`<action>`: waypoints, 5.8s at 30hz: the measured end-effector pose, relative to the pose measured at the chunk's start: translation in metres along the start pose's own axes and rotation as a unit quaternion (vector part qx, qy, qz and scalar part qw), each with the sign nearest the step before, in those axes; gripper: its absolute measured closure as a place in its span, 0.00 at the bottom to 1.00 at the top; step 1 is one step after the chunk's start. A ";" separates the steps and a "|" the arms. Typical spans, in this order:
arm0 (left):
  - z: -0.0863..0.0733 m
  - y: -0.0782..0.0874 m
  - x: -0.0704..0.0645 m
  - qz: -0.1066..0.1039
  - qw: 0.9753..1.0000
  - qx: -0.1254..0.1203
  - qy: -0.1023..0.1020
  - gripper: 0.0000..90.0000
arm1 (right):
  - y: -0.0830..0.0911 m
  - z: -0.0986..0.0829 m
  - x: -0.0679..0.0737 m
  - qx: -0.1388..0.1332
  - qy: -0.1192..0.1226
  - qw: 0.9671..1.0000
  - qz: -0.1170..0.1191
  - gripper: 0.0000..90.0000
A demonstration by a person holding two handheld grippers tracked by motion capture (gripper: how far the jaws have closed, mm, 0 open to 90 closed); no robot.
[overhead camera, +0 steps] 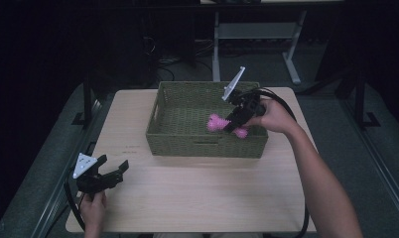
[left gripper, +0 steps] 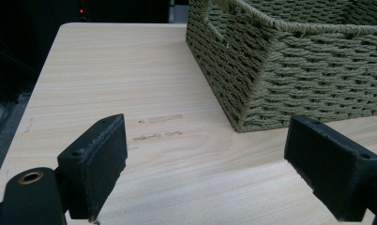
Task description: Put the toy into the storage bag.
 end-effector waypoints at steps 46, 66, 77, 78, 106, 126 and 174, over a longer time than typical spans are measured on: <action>0.001 -0.003 -0.004 -0.004 1.000 0.002 -0.003 0.14 | -0.050 -0.014 -0.052 0.033 -0.059 0.998 0.016 0.64; 0.000 -0.003 -0.005 -0.006 1.000 0.004 -0.005 0.14 | -0.065 -0.026 -0.052 0.044 -0.072 0.996 0.024 0.64; 0.000 -0.003 -0.005 -0.007 1.000 0.004 -0.006 0.14 | -0.068 -0.030 -0.055 0.048 -0.078 0.996 0.020 0.64; 0.000 -0.004 -0.005 -0.008 1.000 0.004 -0.006 0.14 | -0.068 -0.030 -0.055 0.047 -0.080 0.996 0.020 0.63; 0.000 -0.003 -0.007 -0.009 1.000 0.007 -0.010 0.14 | -0.011 -0.030 -0.027 -0.019 -0.086 0.996 -0.025 0.46; 0.000 -0.004 -0.008 -0.010 1.000 0.008 -0.014 0.14 | 0.015 -0.041 0.011 -0.036 -0.068 0.996 -0.037 0.40; -0.001 -0.006 -0.010 -0.011 1.000 0.010 -0.016 0.14 | -0.001 -0.098 0.065 -0.050 -0.063 0.995 -0.052 0.38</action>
Point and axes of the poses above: each handheld gripper's, and its own axes: y roughly backward along the jaws, z roughly out of its top, x roughly to its left, the point moved 4 cm from there along -y, roughly forward along the jaws, and after that the axes turned 4 degrees about -x, right-handed, at the moved point
